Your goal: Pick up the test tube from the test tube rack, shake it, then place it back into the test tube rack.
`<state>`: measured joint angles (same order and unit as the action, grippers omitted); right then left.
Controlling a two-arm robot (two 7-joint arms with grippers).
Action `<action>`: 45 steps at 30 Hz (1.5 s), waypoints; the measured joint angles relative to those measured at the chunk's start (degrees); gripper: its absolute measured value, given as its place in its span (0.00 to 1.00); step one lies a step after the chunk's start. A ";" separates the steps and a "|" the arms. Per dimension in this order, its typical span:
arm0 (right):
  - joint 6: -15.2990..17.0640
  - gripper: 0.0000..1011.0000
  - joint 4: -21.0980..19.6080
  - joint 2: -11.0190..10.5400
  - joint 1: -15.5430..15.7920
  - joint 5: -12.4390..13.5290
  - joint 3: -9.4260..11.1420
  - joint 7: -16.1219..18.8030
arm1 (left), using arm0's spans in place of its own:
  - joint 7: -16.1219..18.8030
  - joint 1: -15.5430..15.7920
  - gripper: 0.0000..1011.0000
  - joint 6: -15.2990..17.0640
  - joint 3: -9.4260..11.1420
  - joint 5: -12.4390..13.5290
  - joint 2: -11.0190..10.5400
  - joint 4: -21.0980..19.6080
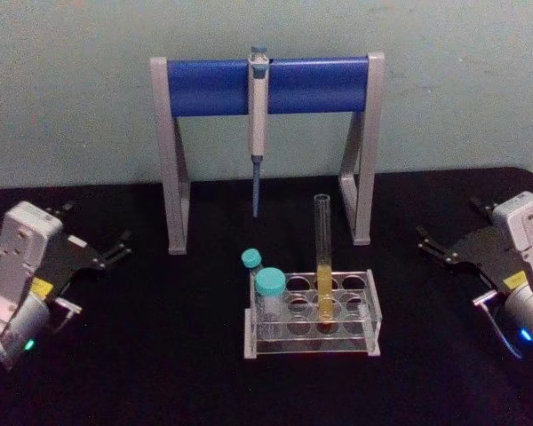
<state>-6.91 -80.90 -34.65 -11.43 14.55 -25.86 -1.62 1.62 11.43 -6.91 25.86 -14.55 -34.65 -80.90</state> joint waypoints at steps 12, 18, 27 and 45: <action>0.00 0.99 0.00 0.00 0.00 0.00 0.00 0.00 | 0.00 0.00 1.00 0.00 0.00 0.00 0.00 0.00; 0.00 0.99 0.00 0.00 0.00 0.00 0.00 0.00 | 0.00 0.00 1.00 0.00 0.00 0.00 0.00 0.00; 0.00 0.99 0.00 0.00 0.00 0.00 0.00 0.00 | 0.00 0.00 1.00 0.00 0.00 0.00 0.00 0.00; 0.00 0.99 0.00 0.00 0.00 0.00 0.00 0.00 | 0.00 0.00 1.00 0.00 0.00 0.00 0.00 0.00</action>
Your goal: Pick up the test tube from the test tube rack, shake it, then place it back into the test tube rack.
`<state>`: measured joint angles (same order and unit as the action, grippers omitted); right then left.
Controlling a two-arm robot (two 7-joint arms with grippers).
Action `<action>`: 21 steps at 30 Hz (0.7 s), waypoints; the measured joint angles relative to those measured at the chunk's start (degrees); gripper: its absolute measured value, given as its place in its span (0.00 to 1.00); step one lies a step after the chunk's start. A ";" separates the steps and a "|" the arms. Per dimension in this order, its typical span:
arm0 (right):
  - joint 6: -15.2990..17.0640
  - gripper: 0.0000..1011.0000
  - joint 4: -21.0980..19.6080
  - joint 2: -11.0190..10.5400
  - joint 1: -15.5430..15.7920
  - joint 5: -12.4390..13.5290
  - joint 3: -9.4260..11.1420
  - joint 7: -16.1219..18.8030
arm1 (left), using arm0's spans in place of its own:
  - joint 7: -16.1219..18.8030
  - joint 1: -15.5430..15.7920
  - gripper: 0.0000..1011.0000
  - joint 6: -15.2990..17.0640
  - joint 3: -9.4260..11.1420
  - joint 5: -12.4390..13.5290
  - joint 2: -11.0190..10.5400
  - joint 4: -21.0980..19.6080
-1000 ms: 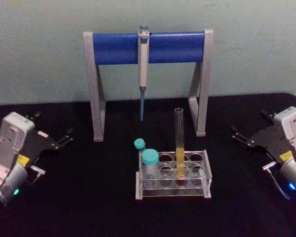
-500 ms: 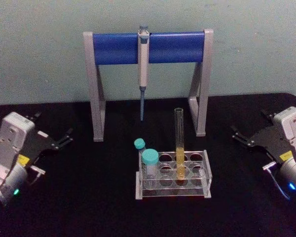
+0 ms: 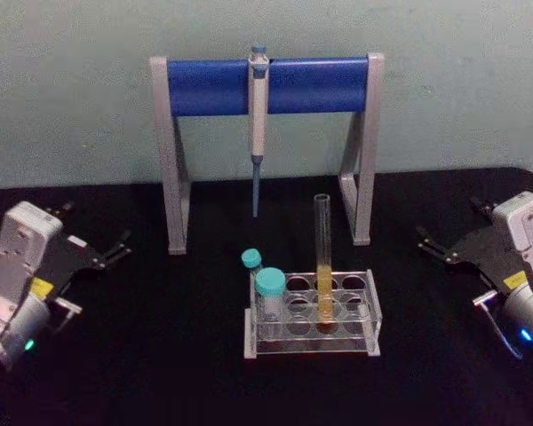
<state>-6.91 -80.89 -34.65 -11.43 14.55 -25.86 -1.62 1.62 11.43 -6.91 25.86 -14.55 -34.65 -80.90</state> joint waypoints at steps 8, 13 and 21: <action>0.00 0.99 0.00 0.00 0.00 0.00 0.00 0.00 | 0.00 0.00 1.00 0.00 0.00 0.00 0.00 0.00; 0.00 0.99 0.00 0.00 0.00 0.00 0.00 0.00 | 0.00 0.00 1.00 0.00 0.00 0.00 0.00 0.00; 0.00 0.99 0.00 0.00 0.00 0.00 0.00 0.00 | 0.00 0.00 1.00 0.00 0.00 0.00 0.00 0.00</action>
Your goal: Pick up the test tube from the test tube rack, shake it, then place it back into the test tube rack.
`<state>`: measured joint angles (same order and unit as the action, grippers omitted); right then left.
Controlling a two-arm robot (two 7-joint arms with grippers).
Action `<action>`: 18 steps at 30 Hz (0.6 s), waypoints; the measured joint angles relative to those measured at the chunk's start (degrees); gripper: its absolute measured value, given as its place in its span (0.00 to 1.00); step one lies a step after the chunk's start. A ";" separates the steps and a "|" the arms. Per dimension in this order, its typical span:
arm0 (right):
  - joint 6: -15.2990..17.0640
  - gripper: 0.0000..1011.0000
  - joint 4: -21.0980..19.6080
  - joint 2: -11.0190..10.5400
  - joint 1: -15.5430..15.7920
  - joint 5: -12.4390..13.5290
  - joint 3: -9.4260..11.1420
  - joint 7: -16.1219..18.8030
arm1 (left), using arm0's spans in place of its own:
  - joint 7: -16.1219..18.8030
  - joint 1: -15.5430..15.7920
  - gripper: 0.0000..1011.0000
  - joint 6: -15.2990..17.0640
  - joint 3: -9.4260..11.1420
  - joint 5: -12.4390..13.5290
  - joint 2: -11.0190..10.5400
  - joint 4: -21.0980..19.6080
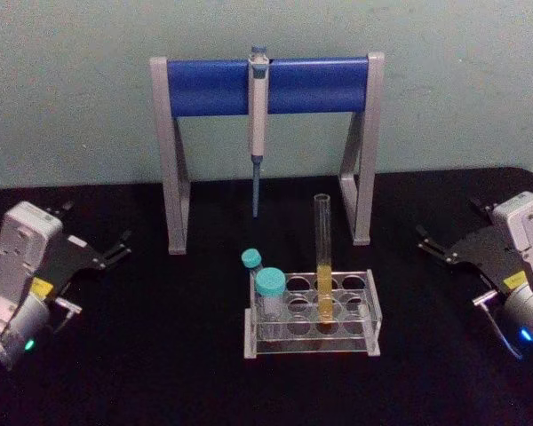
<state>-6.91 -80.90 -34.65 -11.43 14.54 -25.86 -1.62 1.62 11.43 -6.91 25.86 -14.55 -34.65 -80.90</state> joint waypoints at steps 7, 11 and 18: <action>0.00 0.99 0.00 0.00 0.00 0.00 0.00 0.00 | 0.00 0.00 1.00 0.00 0.00 0.00 0.00 0.00; 0.04 0.99 -0.19 0.13 0.29 -0.18 0.42 0.32 | 0.00 0.00 1.00 0.00 0.00 0.00 0.00 0.00; 0.63 0.99 -1.59 0.40 1.59 0.03 1.47 1.79 | 0.00 0.00 1.00 0.00 0.00 0.00 0.00 0.00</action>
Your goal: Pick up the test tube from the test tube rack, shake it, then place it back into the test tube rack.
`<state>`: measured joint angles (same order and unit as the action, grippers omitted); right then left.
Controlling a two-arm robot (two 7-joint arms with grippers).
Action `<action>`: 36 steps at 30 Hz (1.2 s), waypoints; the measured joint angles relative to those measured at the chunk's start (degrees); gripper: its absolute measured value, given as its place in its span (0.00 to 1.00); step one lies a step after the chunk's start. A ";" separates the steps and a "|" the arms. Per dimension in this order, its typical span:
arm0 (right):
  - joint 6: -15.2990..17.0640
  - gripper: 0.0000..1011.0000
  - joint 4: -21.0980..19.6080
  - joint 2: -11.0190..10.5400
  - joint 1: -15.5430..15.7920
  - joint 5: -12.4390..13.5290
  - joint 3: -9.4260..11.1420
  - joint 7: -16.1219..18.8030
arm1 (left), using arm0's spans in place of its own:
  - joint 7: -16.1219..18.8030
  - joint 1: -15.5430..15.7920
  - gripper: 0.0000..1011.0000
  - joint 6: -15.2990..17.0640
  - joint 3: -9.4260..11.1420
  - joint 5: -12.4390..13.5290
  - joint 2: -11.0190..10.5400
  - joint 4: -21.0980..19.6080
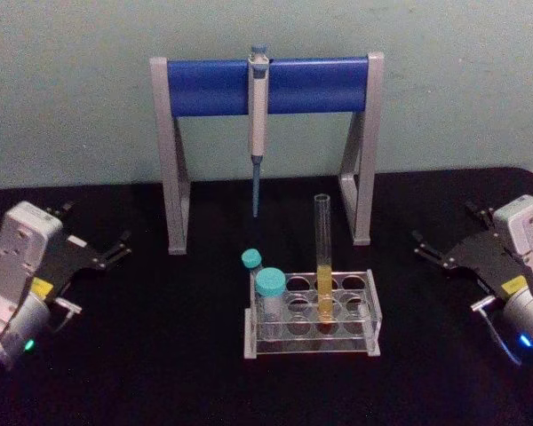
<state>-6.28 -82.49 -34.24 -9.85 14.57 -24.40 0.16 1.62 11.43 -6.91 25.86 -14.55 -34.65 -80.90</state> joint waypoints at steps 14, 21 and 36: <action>0.88 0.99 -3.70 1.14 2.77 5.64 1.87 7.31 | 0.00 0.00 1.00 0.00 0.00 0.00 0.00 0.00; 2.14 0.99 -5.06 1.81 3.16 10.44 2.73 13.81 | 0.00 0.00 1.00 0.00 0.00 0.00 0.00 0.00; 6.73 0.99 -3.30 3.08 -0.28 16.68 2.68 27.12 | 0.00 0.00 1.00 0.00 0.00 0.00 0.00 0.00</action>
<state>0.45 -85.79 -31.16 -10.12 31.25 -21.72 27.28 1.62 11.43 -6.91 25.86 -14.55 -34.64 -80.90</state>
